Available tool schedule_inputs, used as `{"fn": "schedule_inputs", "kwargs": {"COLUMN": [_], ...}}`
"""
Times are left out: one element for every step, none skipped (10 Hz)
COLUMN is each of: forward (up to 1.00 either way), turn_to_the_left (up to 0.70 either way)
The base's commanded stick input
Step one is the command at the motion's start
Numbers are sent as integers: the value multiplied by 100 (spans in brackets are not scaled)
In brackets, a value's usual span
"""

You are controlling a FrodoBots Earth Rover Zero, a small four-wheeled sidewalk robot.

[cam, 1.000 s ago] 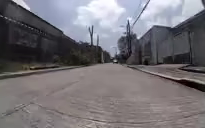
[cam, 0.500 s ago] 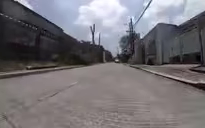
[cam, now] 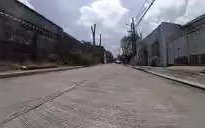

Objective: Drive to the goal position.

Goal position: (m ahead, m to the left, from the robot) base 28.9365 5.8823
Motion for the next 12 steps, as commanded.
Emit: {"fn": "schedule_inputs", "kwargs": {"forward": [100, 100, 100, 100, 100, 100, 100, 100, 100, 100, 100, 100], "turn_to_the_left": [-2, 0, 0, 0, 0, 0, 0, 0, 0, 0, 0, 7]}}
